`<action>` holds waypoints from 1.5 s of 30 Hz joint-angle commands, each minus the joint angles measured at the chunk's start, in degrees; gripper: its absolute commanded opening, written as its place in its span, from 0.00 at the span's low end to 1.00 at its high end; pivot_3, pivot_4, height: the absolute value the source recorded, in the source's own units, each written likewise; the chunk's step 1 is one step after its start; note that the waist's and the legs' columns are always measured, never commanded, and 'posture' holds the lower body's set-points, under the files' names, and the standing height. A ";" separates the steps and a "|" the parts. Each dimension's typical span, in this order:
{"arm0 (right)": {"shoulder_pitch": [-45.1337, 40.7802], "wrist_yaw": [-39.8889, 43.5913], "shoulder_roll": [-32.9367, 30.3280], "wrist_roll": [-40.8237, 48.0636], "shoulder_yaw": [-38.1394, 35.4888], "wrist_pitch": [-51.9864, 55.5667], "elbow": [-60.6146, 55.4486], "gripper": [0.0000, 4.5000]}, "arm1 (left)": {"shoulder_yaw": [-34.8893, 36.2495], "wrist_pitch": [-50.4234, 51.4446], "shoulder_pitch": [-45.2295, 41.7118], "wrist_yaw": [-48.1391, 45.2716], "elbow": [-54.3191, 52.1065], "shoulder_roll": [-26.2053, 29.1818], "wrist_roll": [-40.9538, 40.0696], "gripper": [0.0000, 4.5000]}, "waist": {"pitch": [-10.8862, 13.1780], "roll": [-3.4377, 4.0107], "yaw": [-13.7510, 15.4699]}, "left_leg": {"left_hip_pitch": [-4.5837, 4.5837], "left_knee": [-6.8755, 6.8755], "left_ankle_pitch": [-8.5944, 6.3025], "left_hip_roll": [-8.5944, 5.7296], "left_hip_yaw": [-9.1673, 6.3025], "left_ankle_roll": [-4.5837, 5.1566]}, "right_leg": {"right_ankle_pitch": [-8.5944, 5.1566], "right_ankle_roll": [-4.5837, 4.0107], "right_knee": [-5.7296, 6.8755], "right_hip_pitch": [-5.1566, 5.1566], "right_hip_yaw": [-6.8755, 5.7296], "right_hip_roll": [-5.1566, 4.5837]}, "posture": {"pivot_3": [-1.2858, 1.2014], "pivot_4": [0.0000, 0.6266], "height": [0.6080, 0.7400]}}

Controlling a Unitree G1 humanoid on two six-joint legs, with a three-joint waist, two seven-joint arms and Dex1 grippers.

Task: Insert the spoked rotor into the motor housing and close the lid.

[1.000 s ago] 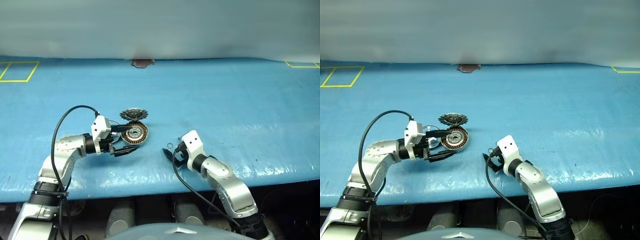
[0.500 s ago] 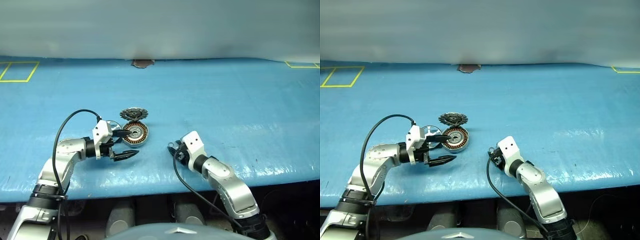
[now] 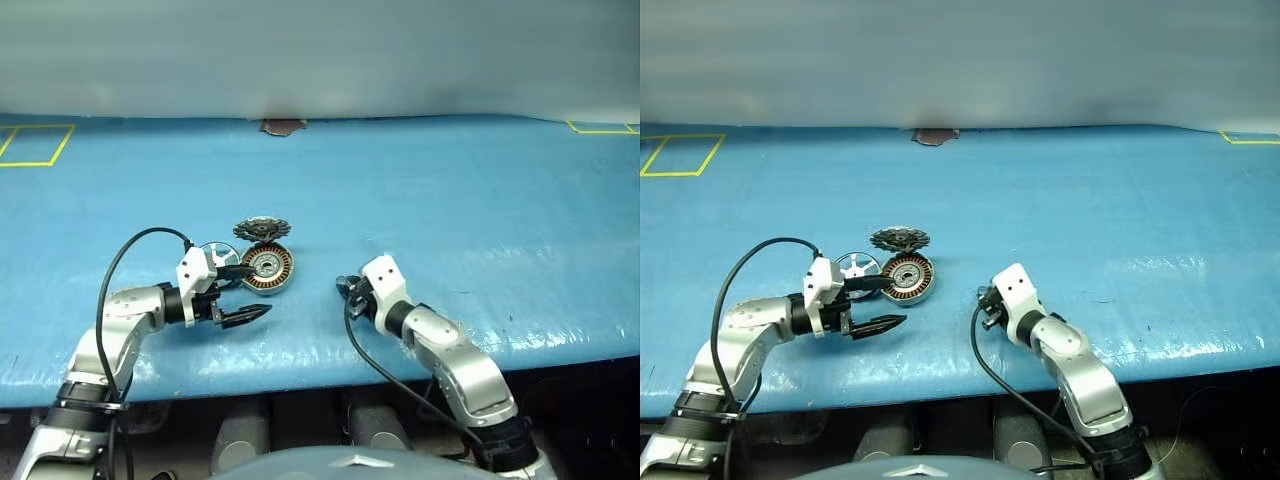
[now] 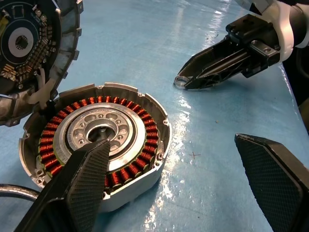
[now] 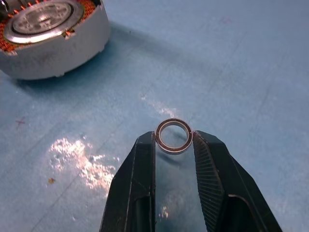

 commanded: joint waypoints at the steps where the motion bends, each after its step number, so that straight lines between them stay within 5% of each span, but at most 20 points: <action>1: -3.35 0.78 1.19 1.70 0.96 0.37 -4.44 0.17 | 1.78 0.34 1.22 0.79 -1.90 0.97 -0.75 1.00 | 0.00 0.00 -0.01 | 0.00 -0.01 0.00 0.00 -0.01 0.00 | 0.00 0.00 0.00 0.01 -0.01 0.00 | 0.52 0.24 1.00; 13: -13.37 5.00 4.35 1.89 9.84 -0.45 1.83 0.17 | 5.19 1.28 2.79 2.78 -4.52 0.39 -4.22 1.00 | 0.00 -0.01 -0.02 | -0.01 -0.02 0.00 -0.01 -0.01 0.00 | 0.00 -0.01 -0.02 0.00 -0.02 -0.01 | 0.52 0.24 1.00; 29: -20.40 6.27 11.78 1.96 8.74 -6.08 19.05 0.17 | 7.06 1.39 5.04 4.67 -6.44 1.68 -4.84 1.00 | 0.01 0.00 -0.16 | -0.02 -0.06 0.00 -0.01 -0.01 0.00 | 0.00 -0.01 -0.01 -0.02 -0.03 0.00 | 0.52 0.24 1.00; 45: -20.40 6.79 13.70 1.71 8.67 -5.46 24.17 0.17 | 7.39 1.36 6.16 5.98 -7.26 1.86 -4.76 1.00 | 0.01 0.01 -0.23 | -0.01 -0.06 0.00 -0.01 -0.01 0.00 | 0.00 -0.02 0.00 -0.02 -0.02 0.00 | 0.52 0.24 1.00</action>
